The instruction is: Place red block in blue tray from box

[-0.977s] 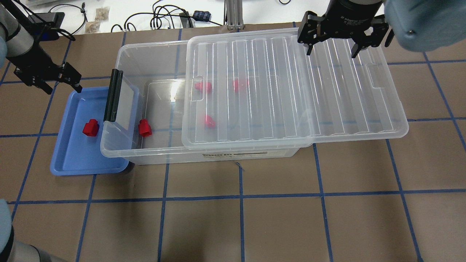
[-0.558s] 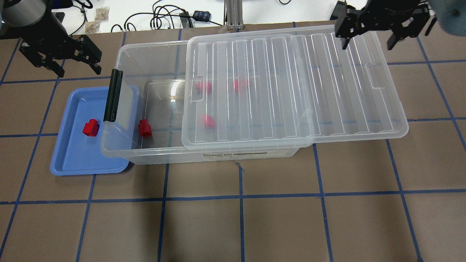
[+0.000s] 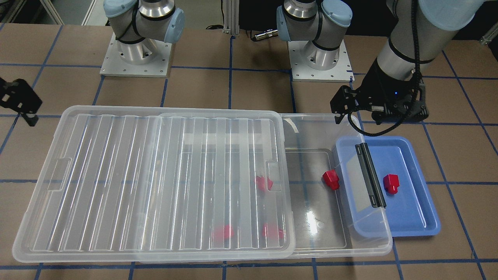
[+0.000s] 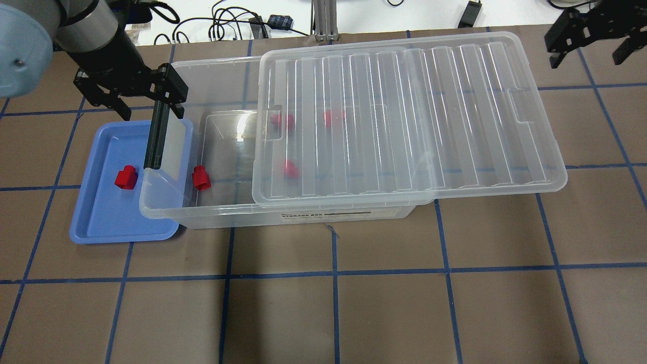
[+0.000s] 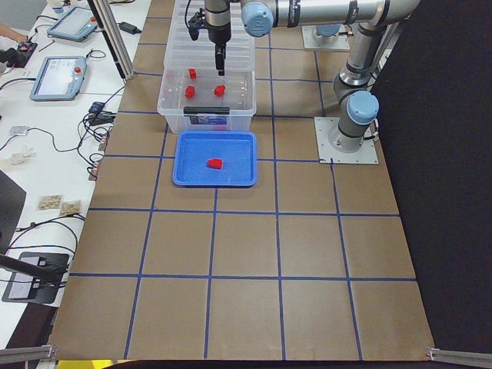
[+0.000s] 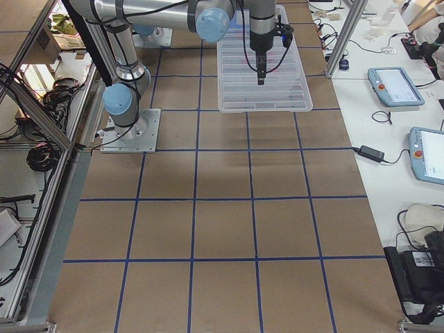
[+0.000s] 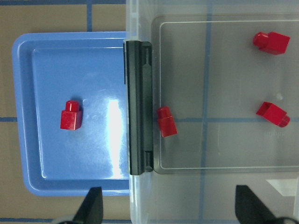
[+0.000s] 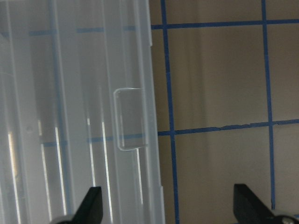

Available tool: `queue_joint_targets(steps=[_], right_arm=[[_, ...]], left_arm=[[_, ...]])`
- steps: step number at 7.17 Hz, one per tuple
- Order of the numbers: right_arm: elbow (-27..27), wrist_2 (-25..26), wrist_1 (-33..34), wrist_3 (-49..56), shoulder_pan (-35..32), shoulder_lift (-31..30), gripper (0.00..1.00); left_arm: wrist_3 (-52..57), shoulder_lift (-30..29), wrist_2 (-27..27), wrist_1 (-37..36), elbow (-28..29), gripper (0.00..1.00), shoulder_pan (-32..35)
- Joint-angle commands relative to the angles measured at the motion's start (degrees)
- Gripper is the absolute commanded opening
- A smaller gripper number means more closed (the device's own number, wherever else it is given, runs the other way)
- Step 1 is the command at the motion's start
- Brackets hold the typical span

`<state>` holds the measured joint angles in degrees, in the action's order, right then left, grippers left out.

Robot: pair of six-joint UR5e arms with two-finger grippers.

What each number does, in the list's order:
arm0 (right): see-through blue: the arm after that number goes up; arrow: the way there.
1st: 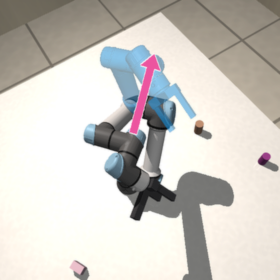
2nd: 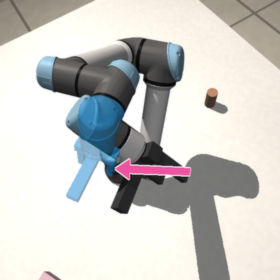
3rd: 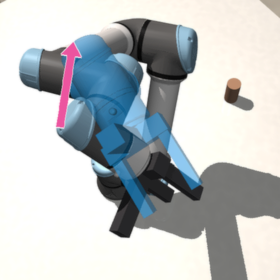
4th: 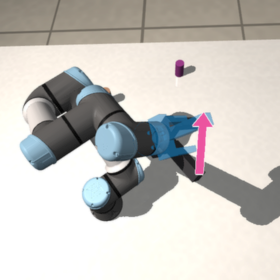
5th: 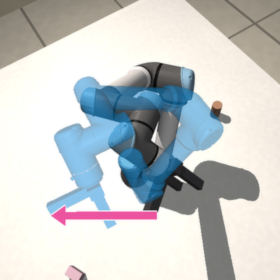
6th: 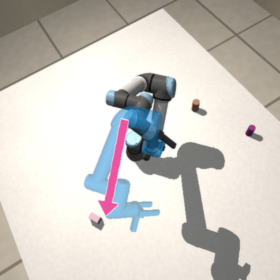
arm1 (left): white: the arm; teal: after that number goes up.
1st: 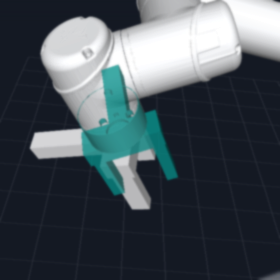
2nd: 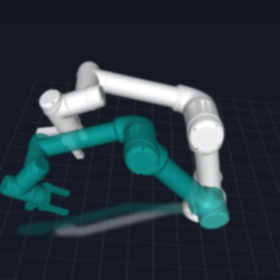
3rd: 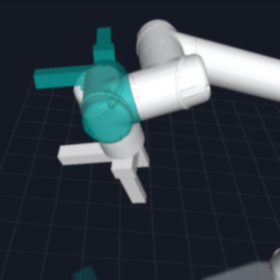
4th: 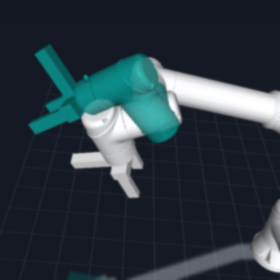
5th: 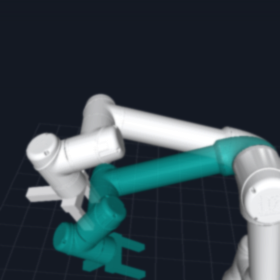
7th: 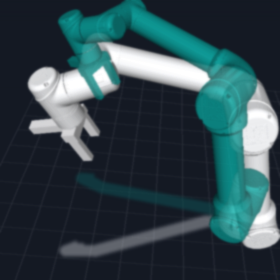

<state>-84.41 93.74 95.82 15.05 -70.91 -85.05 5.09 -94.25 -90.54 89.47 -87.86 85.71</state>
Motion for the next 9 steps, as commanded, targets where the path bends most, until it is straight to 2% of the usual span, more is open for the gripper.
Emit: queue_joint_targets(steps=[1,4,5,9], right_arm=[[-1.4,-0.2,1.5,5.5,6.3,4.0,1.0],[-6.5,-0.7,10.3,5.5,5.6,9.0,1.0],[-6.9,-3.6,10.9,5.3,5.4,9.9,1.0],[-7.0,-4.0,10.9,2.5,-0.8,10.2,1.0]], left_arm=[[-0.2,0.7,-0.6,1.6,-0.6,1.0,0.5],[-0.2,0.6,-0.4,2.9,-0.6,1.0,0.5],[-0.2,0.8,0.0,2.9,-0.6,1.0,0.5],[-0.1,1.4,-0.3,3.2,-0.7,1.0,0.5]])
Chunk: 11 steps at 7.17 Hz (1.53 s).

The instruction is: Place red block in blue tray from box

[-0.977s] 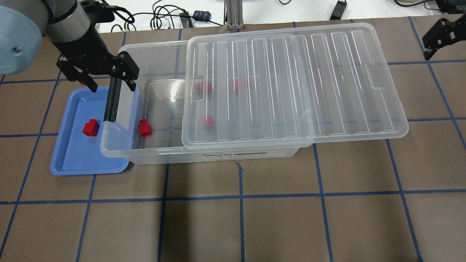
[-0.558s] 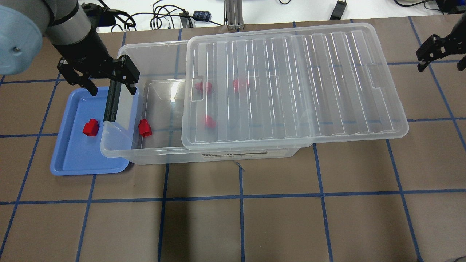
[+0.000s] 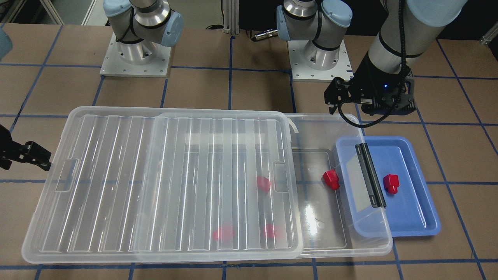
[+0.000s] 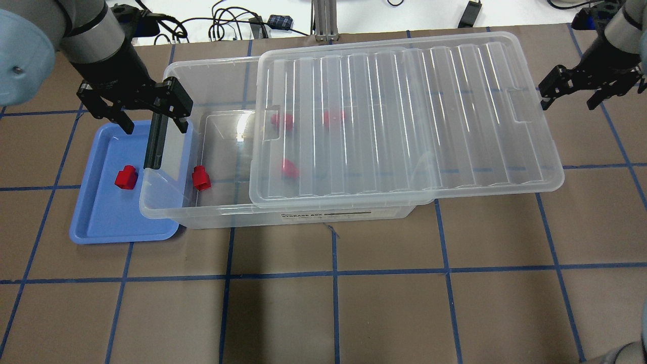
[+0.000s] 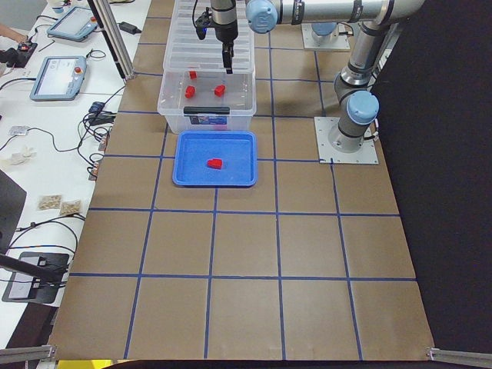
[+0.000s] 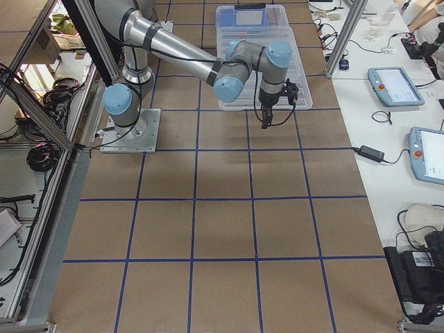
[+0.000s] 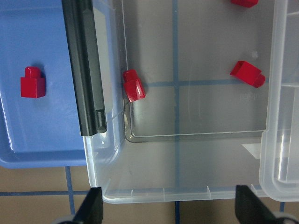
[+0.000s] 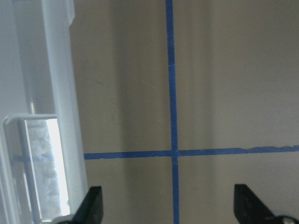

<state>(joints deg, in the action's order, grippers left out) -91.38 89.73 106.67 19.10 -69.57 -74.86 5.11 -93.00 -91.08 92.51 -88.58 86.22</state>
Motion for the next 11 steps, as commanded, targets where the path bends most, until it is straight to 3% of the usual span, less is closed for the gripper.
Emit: queue_joint_targets(steps=[1,11], right_arm=[[0.1,-0.1,0.0,-1.5,-2.8,-0.1,1.0],[0.1,-1.9,-0.1,-5.9,-9.2,1.4,1.0]], left_arm=[[-0.1,0.1,0.5,0.3,-0.1,1.0,0.0],[-0.3,0.0,0.8,-0.1,-0.1,1.0,0.0]])
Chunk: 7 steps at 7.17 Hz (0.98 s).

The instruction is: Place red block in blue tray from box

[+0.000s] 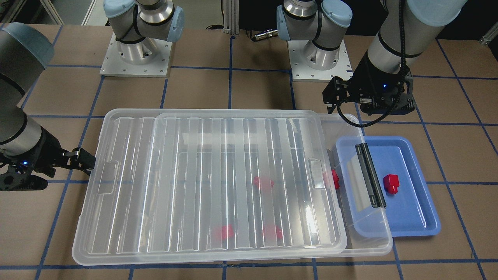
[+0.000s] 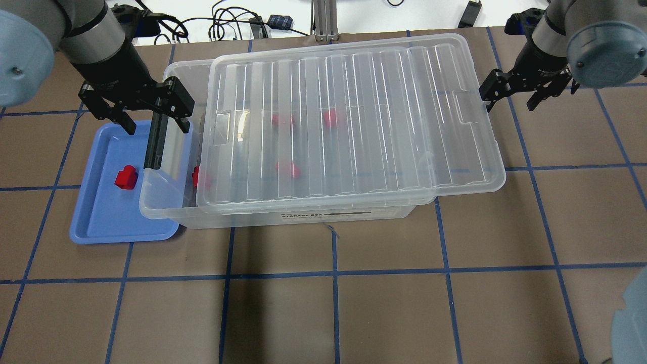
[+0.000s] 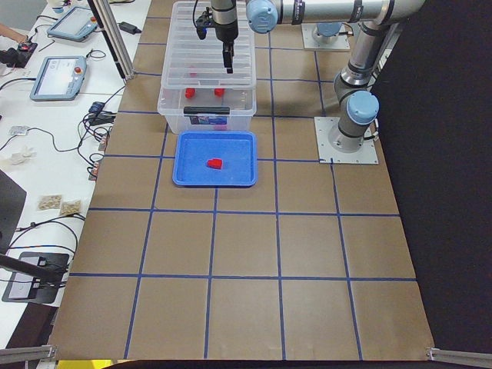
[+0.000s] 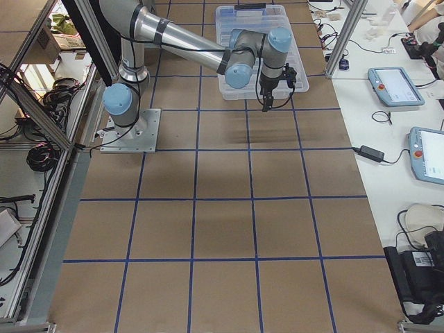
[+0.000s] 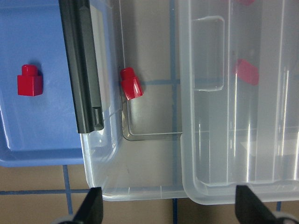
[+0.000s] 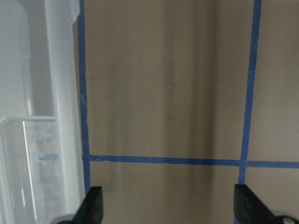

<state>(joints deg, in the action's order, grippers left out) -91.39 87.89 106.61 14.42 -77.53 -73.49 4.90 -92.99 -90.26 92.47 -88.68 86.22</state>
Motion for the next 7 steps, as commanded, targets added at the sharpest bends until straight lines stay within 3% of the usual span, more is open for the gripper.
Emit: queue_joint_targets(steps=[1,7], right_arm=[[0.0,-0.1,0.3,-2.0,-2.0,0.0,1.0],[0.2,-0.1,1.8,-7.7,-6.2,-0.1,1.0]], left_arm=[[-0.1,0.0,0.0,-0.1,0.0,1.0,0.0],[-0.1,-0.1,0.0,-0.1,0.0,1.0,0.0]])
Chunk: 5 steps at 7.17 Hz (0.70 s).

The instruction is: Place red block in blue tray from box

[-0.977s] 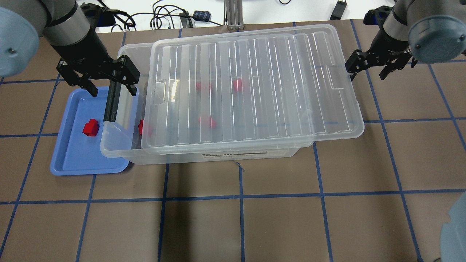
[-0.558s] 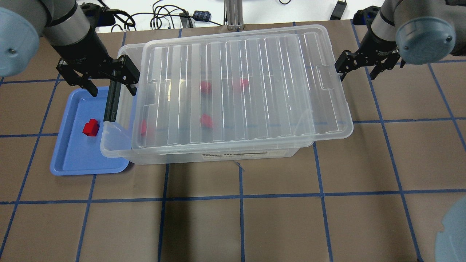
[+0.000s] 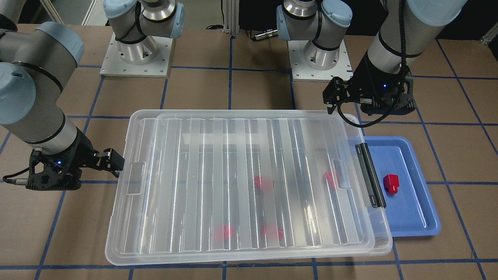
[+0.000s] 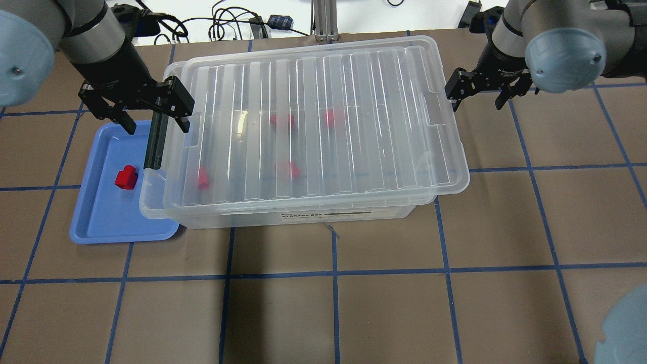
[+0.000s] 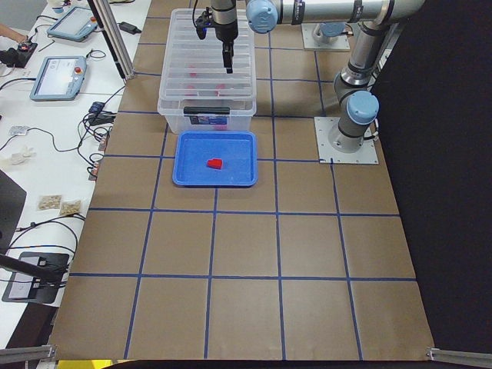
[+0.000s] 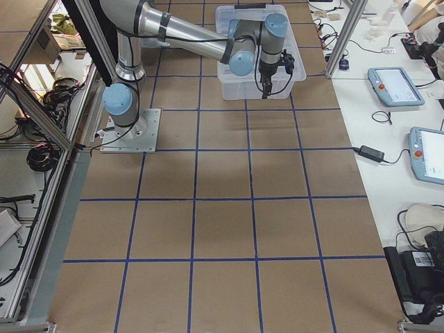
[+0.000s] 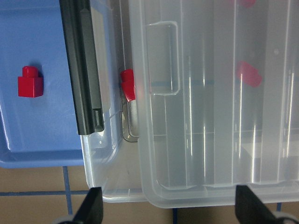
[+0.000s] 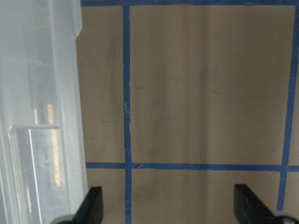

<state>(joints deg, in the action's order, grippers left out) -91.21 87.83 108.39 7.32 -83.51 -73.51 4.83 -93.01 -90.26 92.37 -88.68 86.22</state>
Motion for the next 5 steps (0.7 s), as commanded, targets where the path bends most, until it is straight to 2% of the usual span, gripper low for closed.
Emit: queue_joint_targets(steps=[1,3,5], right_arm=[[0.0,-0.1,0.1,-0.7,-0.3,-0.1,1.0],[0.8,0.3,0.4,0.1,-0.2,-0.1,1.0],[3.4,1.1,-1.0,-0.5,-0.2,-4.6,1.0]], left_arm=[[0.0,0.0,0.0,0.0,0.0,1.0,0.0],[0.0,0.0,0.0,0.0,0.0,1.0,0.0],[0.0,-0.1,0.0,0.0,0.0,1.0,0.0]])
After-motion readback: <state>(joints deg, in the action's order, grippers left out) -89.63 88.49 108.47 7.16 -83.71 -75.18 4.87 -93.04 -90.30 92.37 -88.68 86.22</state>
